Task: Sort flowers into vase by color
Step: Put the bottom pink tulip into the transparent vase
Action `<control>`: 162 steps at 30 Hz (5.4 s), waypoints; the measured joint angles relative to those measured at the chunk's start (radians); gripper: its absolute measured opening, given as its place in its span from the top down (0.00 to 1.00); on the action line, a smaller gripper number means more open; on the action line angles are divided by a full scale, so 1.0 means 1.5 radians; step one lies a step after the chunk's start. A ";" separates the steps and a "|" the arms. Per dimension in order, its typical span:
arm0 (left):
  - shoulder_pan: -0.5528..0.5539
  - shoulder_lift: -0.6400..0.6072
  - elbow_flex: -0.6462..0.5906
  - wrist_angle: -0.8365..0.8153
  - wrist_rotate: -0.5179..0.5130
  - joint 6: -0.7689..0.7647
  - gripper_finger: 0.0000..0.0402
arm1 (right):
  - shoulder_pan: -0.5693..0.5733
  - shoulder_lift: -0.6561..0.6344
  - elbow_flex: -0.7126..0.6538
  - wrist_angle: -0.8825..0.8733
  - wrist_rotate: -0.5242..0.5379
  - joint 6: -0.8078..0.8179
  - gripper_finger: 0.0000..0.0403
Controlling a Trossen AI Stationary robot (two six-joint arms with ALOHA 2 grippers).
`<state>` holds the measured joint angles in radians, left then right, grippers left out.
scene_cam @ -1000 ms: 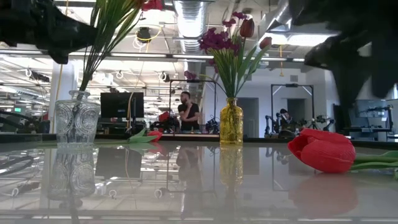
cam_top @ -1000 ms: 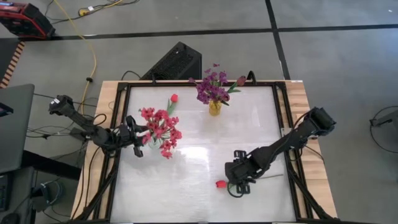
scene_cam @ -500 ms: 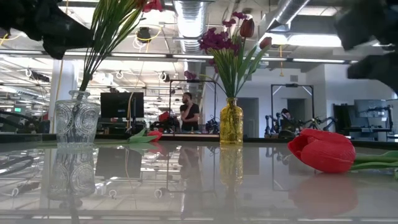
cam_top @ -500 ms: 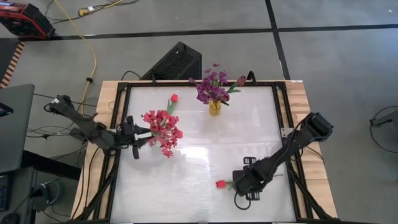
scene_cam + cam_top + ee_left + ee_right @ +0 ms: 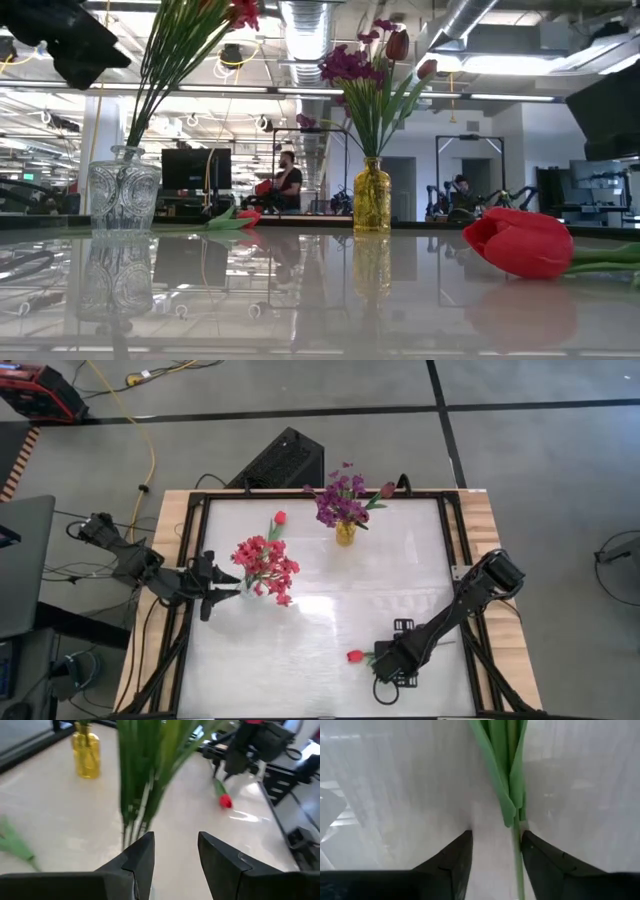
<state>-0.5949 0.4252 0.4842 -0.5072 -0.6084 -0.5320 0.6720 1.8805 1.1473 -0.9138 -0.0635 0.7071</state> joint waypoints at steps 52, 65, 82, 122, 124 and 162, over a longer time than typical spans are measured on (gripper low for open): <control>-0.026 0.434 -0.134 0.879 0.093 0.346 0.65 | -0.231 0.040 0.108 1.080 0.164 -0.480 0.96; -0.014 0.490 -0.092 0.884 0.093 0.354 0.68 | -0.240 0.038 0.110 1.077 0.184 -0.494 0.96; -0.025 0.429 -0.092 0.873 0.135 0.404 1.00 | -0.233 0.020 0.110 0.989 0.182 -0.465 0.49; -0.118 -0.096 -0.316 0.719 -0.254 0.593 1.00 | -0.222 -0.008 0.110 0.826 0.183 -0.471 0.28; -0.115 -0.096 -0.316 0.709 -0.261 0.587 1.00 | -0.222 -0.008 0.110 0.826 0.183 -0.471 0.28; -0.033 -0.096 -0.263 0.321 -0.223 0.235 0.79 | -0.223 -0.008 0.110 0.812 0.183 -0.478 0.28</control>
<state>-0.6441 0.2806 0.0904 -0.0252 -0.9431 -0.1796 0.3378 1.8687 1.3117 0.3049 0.2108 -0.0106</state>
